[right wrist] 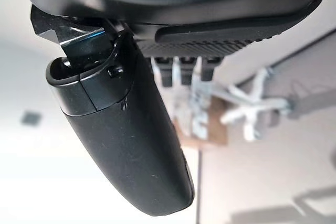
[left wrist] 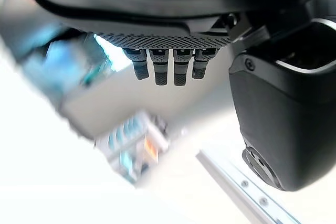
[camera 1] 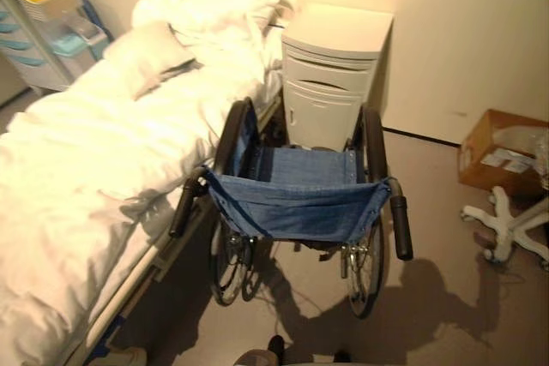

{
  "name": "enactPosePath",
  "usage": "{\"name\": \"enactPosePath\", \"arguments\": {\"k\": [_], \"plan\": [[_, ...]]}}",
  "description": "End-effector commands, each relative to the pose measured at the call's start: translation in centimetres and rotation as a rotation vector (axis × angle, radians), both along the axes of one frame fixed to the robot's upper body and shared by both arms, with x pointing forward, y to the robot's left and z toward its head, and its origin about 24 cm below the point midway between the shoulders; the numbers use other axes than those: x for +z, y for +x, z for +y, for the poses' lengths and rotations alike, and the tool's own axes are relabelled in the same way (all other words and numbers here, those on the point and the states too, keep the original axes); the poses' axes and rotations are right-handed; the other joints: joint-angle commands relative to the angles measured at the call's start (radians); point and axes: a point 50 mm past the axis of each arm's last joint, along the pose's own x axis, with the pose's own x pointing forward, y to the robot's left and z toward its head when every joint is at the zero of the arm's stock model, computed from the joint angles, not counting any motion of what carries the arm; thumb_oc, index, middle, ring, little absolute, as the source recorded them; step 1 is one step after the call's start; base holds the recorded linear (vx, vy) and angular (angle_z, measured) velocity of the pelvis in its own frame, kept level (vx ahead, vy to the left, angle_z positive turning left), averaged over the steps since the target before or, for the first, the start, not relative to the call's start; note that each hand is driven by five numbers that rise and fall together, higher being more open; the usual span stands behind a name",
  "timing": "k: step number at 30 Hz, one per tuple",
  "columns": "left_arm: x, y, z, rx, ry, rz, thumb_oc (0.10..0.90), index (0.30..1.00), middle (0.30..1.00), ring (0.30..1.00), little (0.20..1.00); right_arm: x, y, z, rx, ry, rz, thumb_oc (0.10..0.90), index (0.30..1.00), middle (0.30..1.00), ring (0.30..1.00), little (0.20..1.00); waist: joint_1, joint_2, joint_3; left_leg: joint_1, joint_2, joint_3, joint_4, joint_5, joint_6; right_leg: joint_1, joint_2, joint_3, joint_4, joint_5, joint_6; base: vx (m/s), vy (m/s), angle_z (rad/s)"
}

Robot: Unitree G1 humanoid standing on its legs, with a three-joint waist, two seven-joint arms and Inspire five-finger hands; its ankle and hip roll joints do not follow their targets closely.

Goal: Push the wheelchair next to the bed

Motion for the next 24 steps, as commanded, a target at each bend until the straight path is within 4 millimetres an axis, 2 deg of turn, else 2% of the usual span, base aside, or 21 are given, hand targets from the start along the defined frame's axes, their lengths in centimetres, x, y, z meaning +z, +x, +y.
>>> {"name": "enactPosePath", "arguments": {"k": [1,4,7,13,14,15,20,21,23,24], "plan": [[7.3,0.3,-2.3,-0.013,0.421,-0.065,0.800,0.900,0.900,0.900,0.900,4.5,1.3,0.3,0.035,-0.169,-0.136,0.800,0.900,0.900,0.900,0.900,-0.010,-0.070,-0.059,0.013,0.026,0.018,0.018,-0.045,-0.059,-0.009,-0.023,-0.016,0.001,0.011,0.045,0.00,0.000,0.00],[7.4,0.3,-2.5,-0.023,0.439,-0.058,0.800,0.900,0.900,0.900,0.900,4.0,1.4,0.5,0.042,-0.163,-0.127,0.800,0.900,0.900,0.900,0.900,-0.014,-0.072,-0.060,0.015,0.027,0.017,0.014,-0.045,-0.062,-0.009,-0.023,-0.017,0.001,0.010,0.046,0.00,0.002,0.01],[6.2,0.8,-2.8,-0.109,0.335,-0.052,0.800,0.900,0.900,0.900,0.900,3.3,1.4,0.7,0.058,-0.147,-0.098,0.800,0.900,0.900,0.900,0.900,-0.016,-0.073,-0.061,0.015,0.028,0.017,0.014,-0.044,-0.064,-0.010,-0.023,-0.017,0.001,0.009,0.047,0.00,0.000,0.00],[0.3,2.2,-4.2,-0.292,0.083,0.060,0.800,0.900,0.900,0.900,0.900,0.0,0.2,0.5,0.026,-0.090,-0.026,0.800,0.900,0.900,0.900,0.900,-0.016,-0.075,-0.049,0.002,0.027,0.017,0.026,-0.036,-0.062,-0.018,-0.025,-0.018,0.001,0.020,0.048,-0.02,0.003,0.02],[0.2,2.2,-4.2,-0.294,0.082,0.061,0.800,0.900,0.900,0.900,0.900,0.0,0.1,0.5,0.025,-0.091,-0.025,0.800,0.900,0.900,0.900,0.900,-0.015,-0.073,-0.052,0.005,0.028,0.015,0.023,-0.043,-0.063,-0.015,-0.024,-0.017,0.001,0.013,0.050,0.00,0.000,0.00],[-1.1,2.3,-4.5,-0.337,0.022,0.093,0.800,0.900,0.900,0.900,0.900,-1.0,-0.5,0.2,0.003,-0.072,-0.002,0.800,0.900,0.900,0.900,0.900,-0.014,-0.073,-0.048,0.007,0.029,0.014,0.025,-0.044,-0.063,-0.012,-0.022,-0.017,0.001,0.013,0.051,0.00,0.000,0.00],[-4.8,3.0,-5.6,-0.462,-0.196,0.187,0.800,0.900,0.900,0.900,0.900,-4.2,-1.5,0.2,-0.026,0.008,0.076,0.800,0.900,0.900,0.900,0.900,-0.011,-0.072,-0.044,0.008,0.029,0.015,0.024,-0.042,-0.063,-0.010,-0.021,-0.020,0.001,0.016,0.054,0.00,0.000,0.00],[-6.2,3.3,-5.9,-0.484,-0.276,0.212,0.800,0.900,0.900,0.900,0.900,-5.7,-1.9,0.3,-0.036,0.042,0.101,0.800,0.900,0.900,0.900,0.900,-0.011,-0.071,-0.042,0.009,0.029,0.016,0.025,-0.042,-0.062,-0.009,-0.022,-0.021,0.001,0.018,0.055,0.00,0.000,0.00],[-8.2,3.6,-6.4,-0.495,-0.360,0.268,0.800,0.900,0.900,0.900,0.900,-7.5,-2.2,0.7,-0.034,0.101,0.131,0.800,0.900,0.900,0.900,0.900,-0.011,-0.070,-0.041,0.010,0.030,0.019,0.024,-0.041,-0.062,-0.009,-0.022,-0.023,0.001,0.020,0.057,0.00,0.000,0.00],[-8.6,3.6,-6.5,-0.495,-0.372,0.276,0.800,0.900,0.900,0.900,0.900,-7.9,-2.3,0.9,-0.034,0.112,0.136,0.800,0.900,0.900,0.900,0.900,-0.011,-0.069,-0.040,0.011,0.030,0.020,0.024,-0.041,-0.061,-0.009,-0.022,-0.023,0.001,0.021,0.057,0.00,0.000,0.00]]}}
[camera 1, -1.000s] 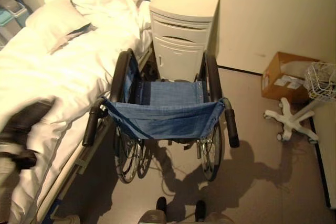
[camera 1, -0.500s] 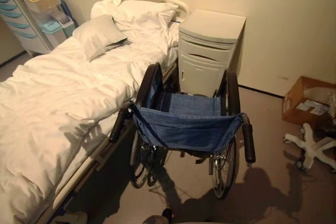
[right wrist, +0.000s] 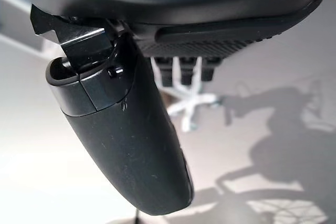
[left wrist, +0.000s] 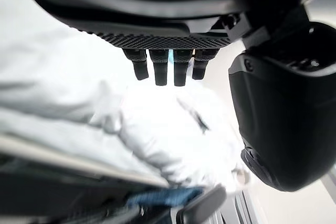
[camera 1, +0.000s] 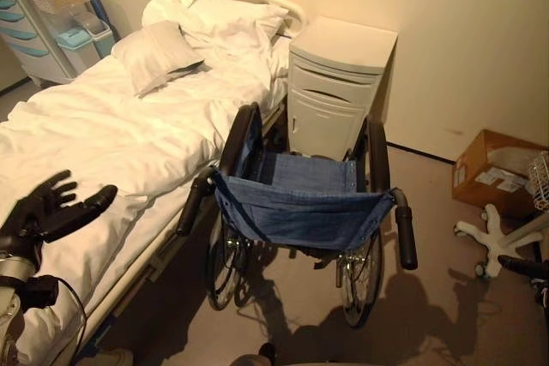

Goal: Push the wheelchair next to the bed

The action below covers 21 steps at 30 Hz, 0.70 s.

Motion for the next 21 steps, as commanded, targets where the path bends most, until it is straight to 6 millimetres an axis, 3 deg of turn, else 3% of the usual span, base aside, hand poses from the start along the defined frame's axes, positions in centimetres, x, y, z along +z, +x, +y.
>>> {"name": "enactPosePath", "arguments": {"k": [1,3,5,6,7,8,9,11,13,15,17,19,21], "plan": [[0.8,1.4,-1.0,-0.061,-0.023,-0.027,0.800,0.900,0.900,0.900,0.900,1.3,2.1,0.0,0.062,-0.083,-0.089,0.800,0.900,0.900,0.900,0.900,-0.011,0.003,-0.018,0.028,0.038,0.022,0.032,-0.038,-0.063,-0.002,-0.013,-0.021,0.002,0.030,0.047,0.00,0.000,0.00],[-1.8,1.2,-1.4,-0.028,-0.083,0.047,0.800,0.900,0.900,0.900,0.900,-1.0,1.4,0.9,0.055,-0.015,-0.060,0.800,0.900,0.900,0.900,0.900,-0.014,0.003,-0.016,0.029,0.036,0.024,0.032,-0.040,-0.060,-0.003,-0.013,-0.020,0.002,0.032,0.047,0.00,0.000,0.00],[-7.4,0.3,-2.5,0.071,-0.215,0.202,0.800,0.900,0.900,0.900,0.900,-5.3,-0.1,3.0,0.053,0.104,0.022,0.800,0.900,0.900,0.900,0.900,-0.020,0.003,-0.014,0.029,0.034,0.029,0.035,-0.041,-0.054,-0.003,-0.012,-0.020,0.002,0.034,0.047,0.00,0.000,0.00],[-7.6,0.3,-2.5,0.080,-0.223,0.210,0.800,0.900,0.900,0.900,0.900,-5.4,-0.2,3.1,0.050,0.114,0.026,0.800,0.900,0.900,0.900,0.900,-0.020,0.003,-0.014,0.029,0.033,0.030,0.035,-0.042,-0.054,-0.002,-0.012,-0.020,0.002,0.034,0.047,0.00,0.000,0.00],[-10.8,-0.4,-3.5,0.135,-0.280,0.293,0.800,0.900,0.900,0.900,0.900,-7.9,-1.0,4.9,0.032,0.212,0.058,0.800,0.900,0.900,0.900,0.900,-0.025,0.004,-0.012,0.028,0.031,0.030,0.039,-0.042,-0.051,-0.003,-0.012,-0.018,0.002,0.037,0.046,0.00,0.000,0.00],[-11.8,-0.7,-3.9,0.148,-0.307,0.327,0.800,0.900,0.900,0.900,0.900,-8.6,-1.2,5.6,0.029,0.253,0.069,0.800,0.900,0.900,0.900,0.900,-0.026,0.004,-0.011,0.028,0.030,0.031,0.040,-0.042,-0.050,-0.003,-0.012,-0.017,0.002,0.038,0.045,0.00,0.000,0.00],[-14.2,-1.6,-4.7,0.191,-0.356,0.382,0.800,0.900,0.900,0.900,0.900,-10.6,-2.2,6.9,0.026,0.318,0.105,0.800,0.900,0.900,0.900,0.900,-0.030,0.004,-0.010,0.028,0.029,0.035,0.045,-0.045,-0.046,-0.002,-0.012,-0.015,0.002,0.038,0.043,0.00,0.000,0.00],[-17.1,-2.7,-6.1,0.249,-0.429,0.458,0.800,0.900,0.900,0.900,0.900,-12.8,-3.4,8.6,-0.001,0.379,0.176,0.800,0.900,0.900,0.900,0.900,-0.033,0.006,-0.009,0.027,0.028,0.040,0.049,-0.047,-0.044,-0.003,-0.013,-0.013,0.002,0.040,0.040,-0.02,0.028,-0.05],[-19.0,-3.4,-7.2,0.286,-0.487,0.520,0.800,0.900,0.900,0.900,0.900,-14.3,-4.2,9.4,-0.020,0.417,0.218,0.800,0.900,0.900,0.900,0.900,-0.033,0.008,-0.007,0.027,0.026,0.042,0.051,-0.050,-0.041,-0.003,-0.013,-0.012,0.002,0.041,0.039,-0.01,0.011,-0.02],[-22.7,-6.0,-9.2,0.340,-0.515,0.660,0.800,0.900,0.900,0.900,0.900,-16.8,-6.1,11.6,-0.039,0.500,0.326,0.800,0.900,0.900,0.900,0.900,-0.034,0.011,-0.007,0.027,0.023,0.045,0.050,-0.053,-0.037,-0.005,-0.013,-0.008,0.002,0.043,0.038,-0.03,0.038,-0.04],[-24.7,-8.0,-10.5,0.391,-0.560,0.753,0.800,0.900,0.900,0.900,0.900,-18.1,-7.8,12.6,-0.030,0.539,0.408,0.800,0.900,0.900,0.900,0.900,-0.037,0.015,-0.010,0.028,0.021,0.049,0.048,-0.055,-0.035,-0.006,-0.014,-0.005,0.002,0.044,0.038,-0.02,0.044,-0.06],[-26.4,-9.9,-11.8,0.417,-0.581,0.856,0.800,0.900,0.900,0.900,0.900,-19.1,-9.6,13.8,-0.035,0.588,0.483,0.800,0.900,0.900,0.900,0.900,-0.045,0.019,-0.015,0.029,0.019,0.053,0.047,-0.058,-0.033,-0.008,-0.015,0.003,0.002,0.044,0.039,-0.01,0.056,-0.04],[-27.0,-10.6,-12.5,0.428,-0.571,0.893,0.800,0.900,0.900,0.900,0.900,-19.6,-10.6,14.5,-0.021,0.612,0.523,0.800,0.900,0.900,0.900,0.900,-0.054,0.021,-0.019,0.031,0.017,0.058,0.043,-0.061,-0.031,-0.010,-0.015,0.010,0.002,0.042,0.037,0.00,0.050,-0.02]]}}
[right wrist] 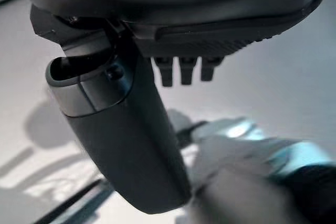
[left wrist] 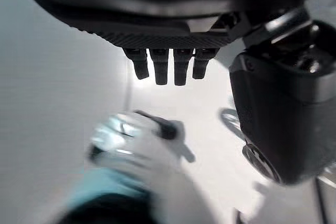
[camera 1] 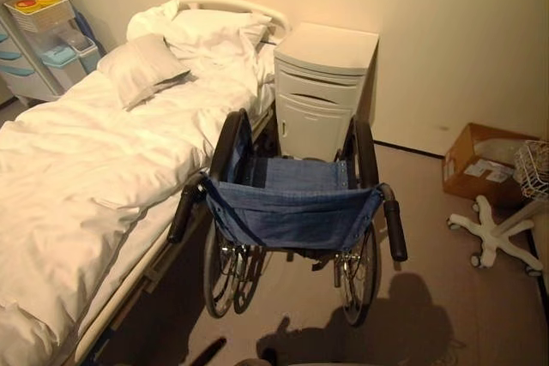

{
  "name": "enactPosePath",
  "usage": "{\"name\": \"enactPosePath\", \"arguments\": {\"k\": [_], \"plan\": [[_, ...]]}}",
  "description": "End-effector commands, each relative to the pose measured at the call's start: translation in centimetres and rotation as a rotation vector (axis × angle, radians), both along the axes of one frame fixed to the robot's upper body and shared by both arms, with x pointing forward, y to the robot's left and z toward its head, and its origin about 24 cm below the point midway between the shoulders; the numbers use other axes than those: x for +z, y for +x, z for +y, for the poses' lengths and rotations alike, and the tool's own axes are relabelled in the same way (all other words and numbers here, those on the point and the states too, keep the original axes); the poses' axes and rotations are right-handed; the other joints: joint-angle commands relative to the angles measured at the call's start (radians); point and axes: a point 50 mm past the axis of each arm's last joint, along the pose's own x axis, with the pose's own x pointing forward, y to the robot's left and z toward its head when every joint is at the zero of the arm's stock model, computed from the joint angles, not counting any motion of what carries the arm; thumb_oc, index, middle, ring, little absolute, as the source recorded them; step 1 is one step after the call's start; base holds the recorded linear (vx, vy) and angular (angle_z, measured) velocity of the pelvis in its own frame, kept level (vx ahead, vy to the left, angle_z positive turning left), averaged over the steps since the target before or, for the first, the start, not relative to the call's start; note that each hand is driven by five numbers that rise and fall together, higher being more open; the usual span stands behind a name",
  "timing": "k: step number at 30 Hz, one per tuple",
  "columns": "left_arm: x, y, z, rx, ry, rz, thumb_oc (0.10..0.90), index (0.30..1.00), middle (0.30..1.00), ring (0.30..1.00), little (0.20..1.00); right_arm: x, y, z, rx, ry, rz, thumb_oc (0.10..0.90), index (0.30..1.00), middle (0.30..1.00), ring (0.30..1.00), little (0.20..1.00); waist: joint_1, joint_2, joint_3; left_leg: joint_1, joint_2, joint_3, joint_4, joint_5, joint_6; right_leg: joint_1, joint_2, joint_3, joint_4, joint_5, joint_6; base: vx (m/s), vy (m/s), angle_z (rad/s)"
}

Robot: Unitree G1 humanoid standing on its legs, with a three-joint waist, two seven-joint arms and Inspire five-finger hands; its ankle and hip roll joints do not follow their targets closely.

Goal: Push the wheelchair next to the bed

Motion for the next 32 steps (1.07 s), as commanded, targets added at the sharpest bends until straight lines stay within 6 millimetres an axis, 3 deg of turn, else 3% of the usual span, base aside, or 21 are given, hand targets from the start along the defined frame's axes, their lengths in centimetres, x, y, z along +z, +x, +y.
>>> {"name": "enactPosePath", "arguments": {"k": [1,7,11,18,22,32], "plan": [[0.3,2.5,1.1,-0.036,0.090,-0.090,0.800,0.900,0.900,0.900,0.900,0.3,1.4,-1.3,0.140,-0.028,-0.065,0.800,0.900,0.900,0.900,0.900,-0.005,0.001,-0.015,0.012,0.012,0.027,0.041,-0.060,-0.035,-0.022,-0.014,0.004,0.004,0.048,0.035,0.00,0.047,-0.03],[-0.7,-0.4,-0.8,0.001,0.086,0.050,0.800,0.900,0.900,0.900,0.900,-0.4,-0.2,0.4,0.373,0.014,-0.038,0.800,0.900,0.900,0.900,0.900,-0.035,0.007,-0.030,0.018,0.007,0.037,0.025,-0.068,-0.032,-0.033,-0.014,0.029,0.004,0.047,0.035,0.00,0.046,-0.07],[-0.9,-1.1,-1.6,-0.032,0.074,0.093,0.800,0.900,0.900,0.900,0.900,-0.7,-0.6,1.6,0.443,0.076,-0.055,0.800,0.900,0.900,0.900,0.900,-0.043,0.008,-0.040,0.013,0.003,0.034,0.017,-0.067,-0.033,-0.044,-0.014,0.036,0.004,0.051,0.033,-0.02,0.033,-0.06],[-1.0,-0.5,-2.2,-0.066,0.077,0.128,0.800,0.900,0.900,0.900,0.900,-0.8,-0.7,2.4,0.383,0.188,-0.055,0.800,0.900,0.900,0.900,0.900,-0.050,0.011,-0.070,-0.009,-0.004,0.035,0.016,-0.059,-0.033,-0.066,-0.011,0.043,0.004,0.059,0.028,0.00,0.017,0.00],[-1.0,0.1,-2.6,-0.061,0.065,0.131,0.800,0.900,0.900,0.900,0.900,-0.8,0.1,2.3,0.467,0.160,-0.051,0.800,0.900,0.900,0.900,0.900,-0.048,0.015,-0.081,-0.008,-0.008,0.035,0.016,-0.061,-0.029,-0.064,-0.010,0.046,0.004,0.056,0.023,0.00,0.000,0.00],[-1.1,0.0,-3.0,-0.046,0.047,0.129,0.800,0.900,0.900,0.900,0.900,-0.8,0.0,2.7,0.428,0.181,-0.026,0.800,0.900,0.900,0.900,0.900,-0.039,0.014,-0.088,0.002,-0.007,0.030,0.010,-0.063,-0.025,-0.055,-0.012,0.040,0.004,0.055,0.021,0.00,0.000,0.00]]}}
